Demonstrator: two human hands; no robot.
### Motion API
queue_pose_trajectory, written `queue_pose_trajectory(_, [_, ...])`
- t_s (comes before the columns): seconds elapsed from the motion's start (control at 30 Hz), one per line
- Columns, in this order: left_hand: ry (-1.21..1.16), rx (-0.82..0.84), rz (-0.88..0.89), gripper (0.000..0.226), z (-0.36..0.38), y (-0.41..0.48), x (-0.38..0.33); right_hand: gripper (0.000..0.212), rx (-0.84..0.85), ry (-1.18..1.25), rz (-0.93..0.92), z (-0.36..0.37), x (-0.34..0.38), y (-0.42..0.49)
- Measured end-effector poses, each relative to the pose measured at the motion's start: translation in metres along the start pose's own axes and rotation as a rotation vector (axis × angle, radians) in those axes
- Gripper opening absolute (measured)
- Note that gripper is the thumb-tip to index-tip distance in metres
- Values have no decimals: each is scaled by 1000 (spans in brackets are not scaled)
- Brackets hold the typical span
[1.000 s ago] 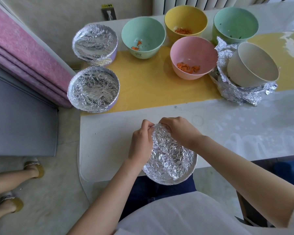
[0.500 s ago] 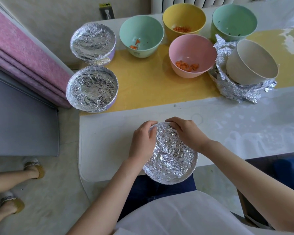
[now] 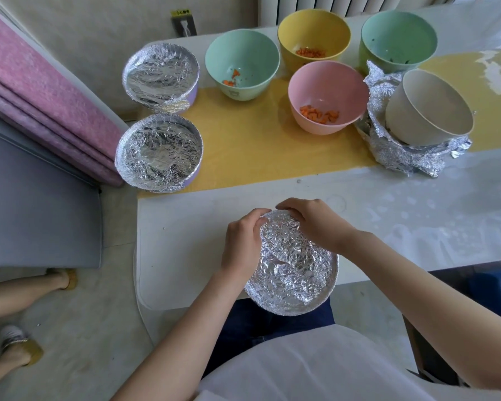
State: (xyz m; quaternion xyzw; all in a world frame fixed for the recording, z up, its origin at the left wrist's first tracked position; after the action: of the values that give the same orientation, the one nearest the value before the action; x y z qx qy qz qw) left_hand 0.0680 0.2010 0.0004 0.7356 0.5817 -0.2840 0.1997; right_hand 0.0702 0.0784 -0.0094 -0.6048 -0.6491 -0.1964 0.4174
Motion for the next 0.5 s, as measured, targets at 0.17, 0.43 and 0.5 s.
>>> queue_pose_trajectory(0.17, [32,17,-40,31,5,-4,3,26,-33,-24,-57,0,10,2])
queue_pose_trajectory(0.43, [-4,-48,-80,11,0,-5,9,27,-66,-112,-64,-2,7,1])
queue_pose_trajectory(0.5, [1,-48,-84,13,-1,-5,9,28,-51,-131,-47,-2,6,2])
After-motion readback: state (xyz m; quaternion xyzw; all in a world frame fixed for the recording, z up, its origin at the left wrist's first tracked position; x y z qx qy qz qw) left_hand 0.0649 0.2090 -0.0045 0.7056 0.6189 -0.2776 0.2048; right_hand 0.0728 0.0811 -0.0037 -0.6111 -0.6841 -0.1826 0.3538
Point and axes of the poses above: each hand's wrist, its own y-axis towards the middle knuckle, its own z-axis out of the palm, x = y × z, the point moved 10 cm from there along y, towards the middle knuckle, and after that the axes turned 13 degrees about y, right-handed, at the moved point
